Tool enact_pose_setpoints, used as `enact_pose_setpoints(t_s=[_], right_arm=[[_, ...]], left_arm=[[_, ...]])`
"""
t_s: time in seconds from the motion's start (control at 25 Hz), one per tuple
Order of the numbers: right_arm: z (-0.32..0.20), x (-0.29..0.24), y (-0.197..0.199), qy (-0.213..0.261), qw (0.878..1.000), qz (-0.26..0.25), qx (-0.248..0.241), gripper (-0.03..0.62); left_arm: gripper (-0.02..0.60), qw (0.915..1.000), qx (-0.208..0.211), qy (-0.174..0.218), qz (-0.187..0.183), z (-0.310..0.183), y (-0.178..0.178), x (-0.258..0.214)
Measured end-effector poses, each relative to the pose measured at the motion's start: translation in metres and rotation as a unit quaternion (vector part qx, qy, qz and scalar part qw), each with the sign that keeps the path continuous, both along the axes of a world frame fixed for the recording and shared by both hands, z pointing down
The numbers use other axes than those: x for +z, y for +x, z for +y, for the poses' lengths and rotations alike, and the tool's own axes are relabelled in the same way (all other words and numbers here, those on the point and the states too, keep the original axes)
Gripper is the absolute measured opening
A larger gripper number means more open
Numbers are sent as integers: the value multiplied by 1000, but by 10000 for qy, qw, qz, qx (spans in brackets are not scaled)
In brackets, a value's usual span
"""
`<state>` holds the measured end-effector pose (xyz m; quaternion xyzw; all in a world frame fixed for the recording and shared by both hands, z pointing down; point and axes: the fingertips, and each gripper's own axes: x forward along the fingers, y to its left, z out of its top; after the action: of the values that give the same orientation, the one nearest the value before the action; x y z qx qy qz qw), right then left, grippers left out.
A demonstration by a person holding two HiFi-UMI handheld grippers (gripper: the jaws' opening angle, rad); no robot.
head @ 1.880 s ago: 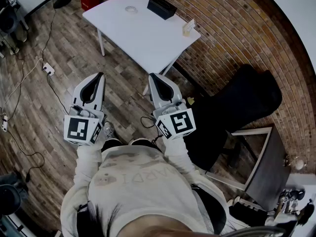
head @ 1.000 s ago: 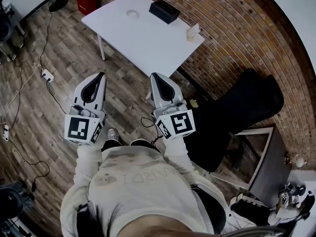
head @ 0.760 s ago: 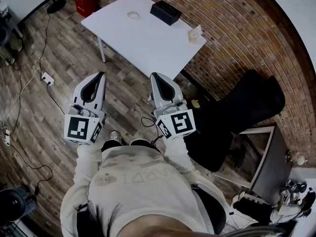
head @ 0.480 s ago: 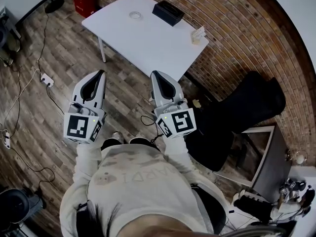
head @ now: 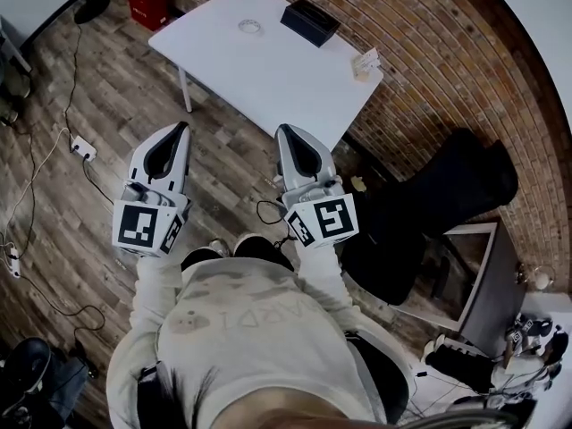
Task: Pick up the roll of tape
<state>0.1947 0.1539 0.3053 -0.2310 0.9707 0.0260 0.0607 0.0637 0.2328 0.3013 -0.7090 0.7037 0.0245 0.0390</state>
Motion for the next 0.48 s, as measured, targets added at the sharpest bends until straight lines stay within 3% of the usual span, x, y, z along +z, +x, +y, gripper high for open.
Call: enact_pose_setpoints(t_s=[0.48], right_arm=[[-39, 7, -40, -69, 9999, 39, 83, 11]], left_arm=[[6, 9999, -28, -70, 105, -32, -46, 13]])
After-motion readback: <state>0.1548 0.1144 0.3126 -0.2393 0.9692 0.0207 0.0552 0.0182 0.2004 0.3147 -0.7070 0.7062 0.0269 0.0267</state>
